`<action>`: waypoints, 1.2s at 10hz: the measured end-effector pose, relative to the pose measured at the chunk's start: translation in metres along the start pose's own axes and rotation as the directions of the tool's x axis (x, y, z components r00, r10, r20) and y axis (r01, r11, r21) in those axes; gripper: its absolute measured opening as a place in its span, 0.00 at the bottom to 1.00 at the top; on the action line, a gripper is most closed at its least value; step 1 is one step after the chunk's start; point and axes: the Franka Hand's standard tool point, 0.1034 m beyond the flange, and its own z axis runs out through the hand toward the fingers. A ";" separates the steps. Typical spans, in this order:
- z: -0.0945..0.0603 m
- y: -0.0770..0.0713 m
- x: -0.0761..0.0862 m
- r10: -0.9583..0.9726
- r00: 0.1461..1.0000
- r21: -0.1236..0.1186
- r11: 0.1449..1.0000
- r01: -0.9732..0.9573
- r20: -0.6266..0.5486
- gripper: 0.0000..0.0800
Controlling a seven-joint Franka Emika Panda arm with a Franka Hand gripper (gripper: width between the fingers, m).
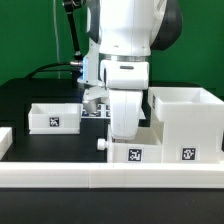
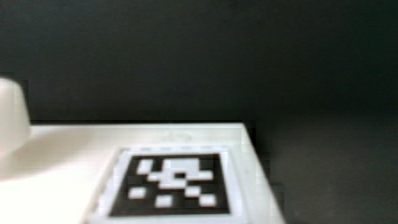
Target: Assemble drawer
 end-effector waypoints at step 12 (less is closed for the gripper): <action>0.001 0.001 -0.001 0.003 1.000 -0.025 1.000 -0.003 -0.003 0.05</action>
Offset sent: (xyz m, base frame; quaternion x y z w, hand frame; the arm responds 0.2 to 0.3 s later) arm 0.0000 0.0000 0.0000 0.0000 0.0000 0.0000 1.0000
